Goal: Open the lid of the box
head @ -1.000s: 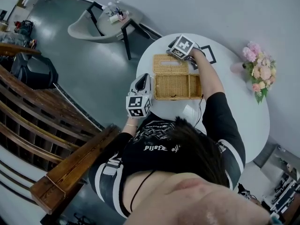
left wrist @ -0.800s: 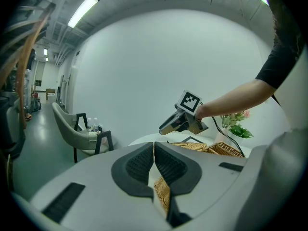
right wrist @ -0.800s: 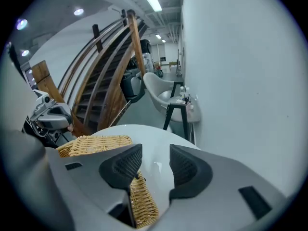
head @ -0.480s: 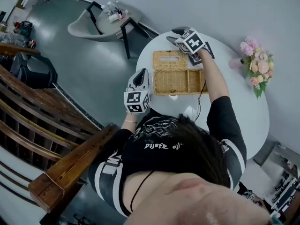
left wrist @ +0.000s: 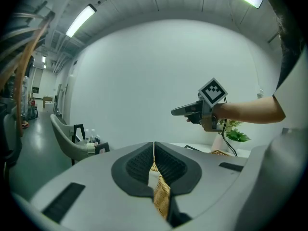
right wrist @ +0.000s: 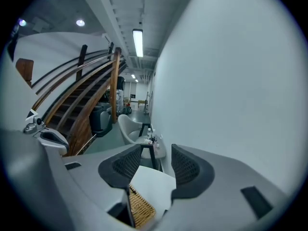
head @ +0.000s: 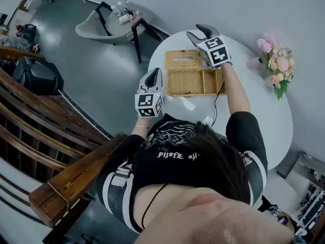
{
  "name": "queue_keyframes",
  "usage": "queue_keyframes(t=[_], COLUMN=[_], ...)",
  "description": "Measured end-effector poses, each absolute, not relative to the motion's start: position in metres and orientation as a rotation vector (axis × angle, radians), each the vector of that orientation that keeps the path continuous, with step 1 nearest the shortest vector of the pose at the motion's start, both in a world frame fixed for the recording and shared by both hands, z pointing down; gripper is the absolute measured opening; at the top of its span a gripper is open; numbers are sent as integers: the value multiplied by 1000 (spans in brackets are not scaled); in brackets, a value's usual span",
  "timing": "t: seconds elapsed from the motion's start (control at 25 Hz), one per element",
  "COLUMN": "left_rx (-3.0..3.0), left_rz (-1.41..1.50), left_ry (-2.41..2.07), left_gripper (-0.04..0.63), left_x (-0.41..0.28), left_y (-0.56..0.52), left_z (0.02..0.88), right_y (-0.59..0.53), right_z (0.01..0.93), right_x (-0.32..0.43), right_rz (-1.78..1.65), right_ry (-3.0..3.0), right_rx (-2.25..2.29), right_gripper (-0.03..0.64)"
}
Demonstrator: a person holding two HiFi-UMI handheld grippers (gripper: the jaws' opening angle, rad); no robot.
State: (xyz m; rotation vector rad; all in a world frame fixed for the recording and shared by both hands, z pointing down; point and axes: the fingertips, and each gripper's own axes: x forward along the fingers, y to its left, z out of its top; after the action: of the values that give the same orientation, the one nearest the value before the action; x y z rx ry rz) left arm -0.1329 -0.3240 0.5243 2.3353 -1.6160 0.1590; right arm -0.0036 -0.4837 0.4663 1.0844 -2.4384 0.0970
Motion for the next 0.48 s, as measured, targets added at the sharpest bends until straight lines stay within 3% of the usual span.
queue_keyframes(t=[0.48], left_rx=[2388], left_rz=[126], left_ry=[-1637], left_gripper=[25], left_x=[-128], left_y=[-318], left_z=[507], right_y=[-409], right_z=[454], right_x=[8], right_rz=[52], right_ry=[-2457], right_rx=[1255], right_gripper=[218])
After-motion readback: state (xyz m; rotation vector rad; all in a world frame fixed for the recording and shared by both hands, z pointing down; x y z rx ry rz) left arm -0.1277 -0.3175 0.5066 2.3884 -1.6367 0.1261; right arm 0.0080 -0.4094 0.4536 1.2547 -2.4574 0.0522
